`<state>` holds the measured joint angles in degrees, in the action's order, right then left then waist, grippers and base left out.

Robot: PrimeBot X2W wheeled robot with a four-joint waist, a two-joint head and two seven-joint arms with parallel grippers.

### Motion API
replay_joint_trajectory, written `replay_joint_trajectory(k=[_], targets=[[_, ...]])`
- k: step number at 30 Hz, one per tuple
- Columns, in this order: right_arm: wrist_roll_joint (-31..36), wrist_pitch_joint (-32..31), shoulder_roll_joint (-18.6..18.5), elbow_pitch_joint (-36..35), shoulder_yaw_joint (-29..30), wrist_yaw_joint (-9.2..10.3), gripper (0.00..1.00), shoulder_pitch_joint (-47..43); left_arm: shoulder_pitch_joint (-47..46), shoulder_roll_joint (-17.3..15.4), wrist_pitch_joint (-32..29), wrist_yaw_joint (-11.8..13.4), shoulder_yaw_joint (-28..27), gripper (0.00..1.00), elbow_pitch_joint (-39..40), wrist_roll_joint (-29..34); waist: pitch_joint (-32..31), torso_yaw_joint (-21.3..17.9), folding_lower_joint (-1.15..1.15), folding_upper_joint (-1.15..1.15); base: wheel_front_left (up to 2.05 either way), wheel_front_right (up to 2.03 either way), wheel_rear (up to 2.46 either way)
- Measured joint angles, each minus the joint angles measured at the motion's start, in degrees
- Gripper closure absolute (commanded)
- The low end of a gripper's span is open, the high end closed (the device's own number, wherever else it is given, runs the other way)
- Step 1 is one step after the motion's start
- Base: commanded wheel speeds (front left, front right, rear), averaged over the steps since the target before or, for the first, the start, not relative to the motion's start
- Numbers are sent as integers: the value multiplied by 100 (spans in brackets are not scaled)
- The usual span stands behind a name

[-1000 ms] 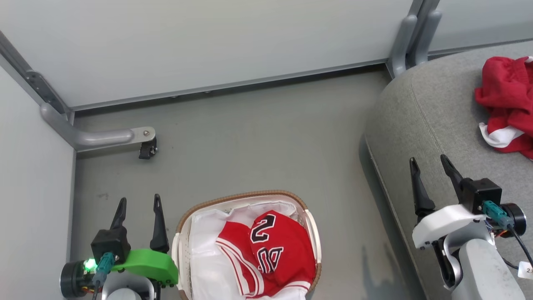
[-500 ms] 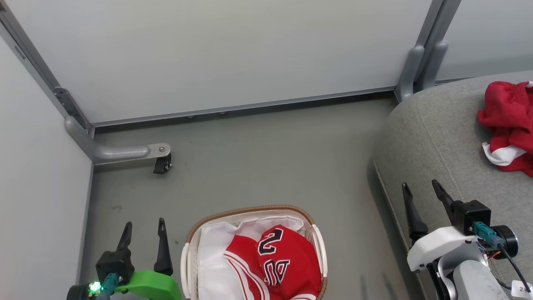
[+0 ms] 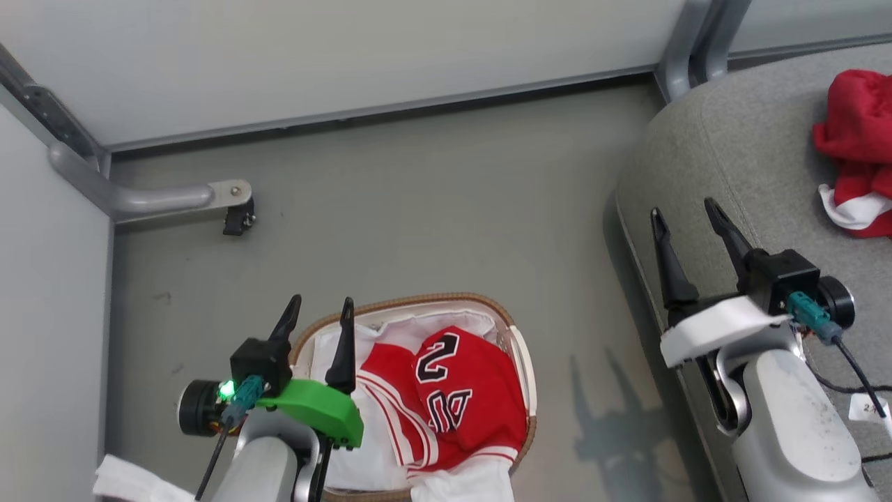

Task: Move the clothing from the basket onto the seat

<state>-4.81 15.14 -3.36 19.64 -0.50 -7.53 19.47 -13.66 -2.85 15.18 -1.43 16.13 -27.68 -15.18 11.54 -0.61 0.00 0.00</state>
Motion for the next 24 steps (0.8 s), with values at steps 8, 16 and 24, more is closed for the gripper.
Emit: replay_joint_trajectory(k=[8,16,24], targets=[[-180,0,-11,-508,-333,0,0,824,-1304,12,0,-33,503,0,-943,-238,1053,-270,0,0,0,0,0],[-274,0,21,-895,-446,0,0,1139,-2048,18,0,-138,583,0,-1793,-309,2097,-618,0,0,0,0,0],[-286,0,32,-1026,-454,0,0,1338,-2579,15,-1,-375,733,0,-2657,-523,2980,-910,1,0,0,0,0]])
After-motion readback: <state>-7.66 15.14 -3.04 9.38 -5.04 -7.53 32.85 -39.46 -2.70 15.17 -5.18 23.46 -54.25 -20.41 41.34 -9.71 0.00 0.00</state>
